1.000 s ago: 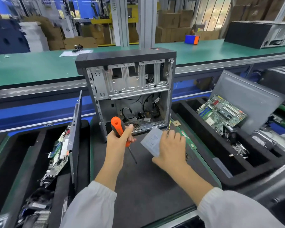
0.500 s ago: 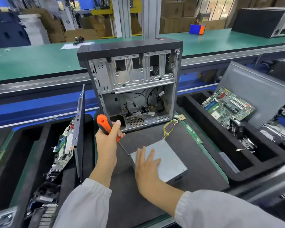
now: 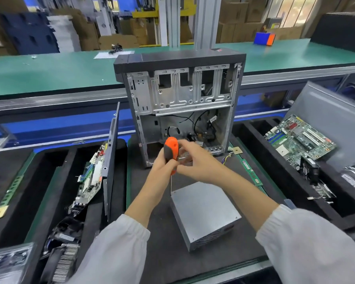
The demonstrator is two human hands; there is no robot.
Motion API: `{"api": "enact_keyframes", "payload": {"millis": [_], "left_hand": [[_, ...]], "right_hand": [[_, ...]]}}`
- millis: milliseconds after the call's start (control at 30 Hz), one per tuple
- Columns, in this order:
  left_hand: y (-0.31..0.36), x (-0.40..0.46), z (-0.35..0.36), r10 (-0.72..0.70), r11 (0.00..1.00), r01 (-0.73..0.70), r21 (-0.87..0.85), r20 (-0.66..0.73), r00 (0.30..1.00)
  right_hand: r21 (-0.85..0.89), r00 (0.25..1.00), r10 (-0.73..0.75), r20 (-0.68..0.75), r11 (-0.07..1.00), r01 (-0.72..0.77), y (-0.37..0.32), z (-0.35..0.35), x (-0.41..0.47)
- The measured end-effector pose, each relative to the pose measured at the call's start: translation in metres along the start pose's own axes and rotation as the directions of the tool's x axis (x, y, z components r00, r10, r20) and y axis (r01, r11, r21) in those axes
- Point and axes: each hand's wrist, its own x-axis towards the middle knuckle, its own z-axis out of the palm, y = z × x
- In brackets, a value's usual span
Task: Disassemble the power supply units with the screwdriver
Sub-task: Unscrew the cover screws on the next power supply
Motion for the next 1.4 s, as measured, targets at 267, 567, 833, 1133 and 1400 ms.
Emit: {"api": "enact_keyframes", "payload": {"millis": [267,567,833,1133,1400], "left_hand": [[0.012,0.0,-0.003,0.005,0.997,-0.003,-0.073,0.031,1.0],[-0.048,-0.044,-0.013,-0.229,0.904,0.302,0.303,-0.254,0.94],[-0.082,-0.064,0.003,-0.298,0.936,0.315,0.158,-0.122,0.947],[-0.091,-0.037,-0.001,-0.213,0.936,0.258,0.238,-0.2,0.956],[-0.099,-0.032,0.004,-0.197,0.968,0.233,0.097,-0.287,0.937]], "right_hand": [[-0.1,0.975,-0.22,0.005,0.97,0.22,0.005,-0.019,0.013],[-0.114,0.967,-0.254,-0.034,0.962,0.249,0.024,-0.012,0.022],[0.131,0.942,-0.325,-0.078,0.934,0.333,0.04,-0.015,0.017],[0.107,0.939,-0.312,-0.142,0.939,0.328,0.051,-0.018,0.025],[0.072,0.933,-0.332,-0.141,0.936,0.344,0.052,-0.01,0.027]]}}
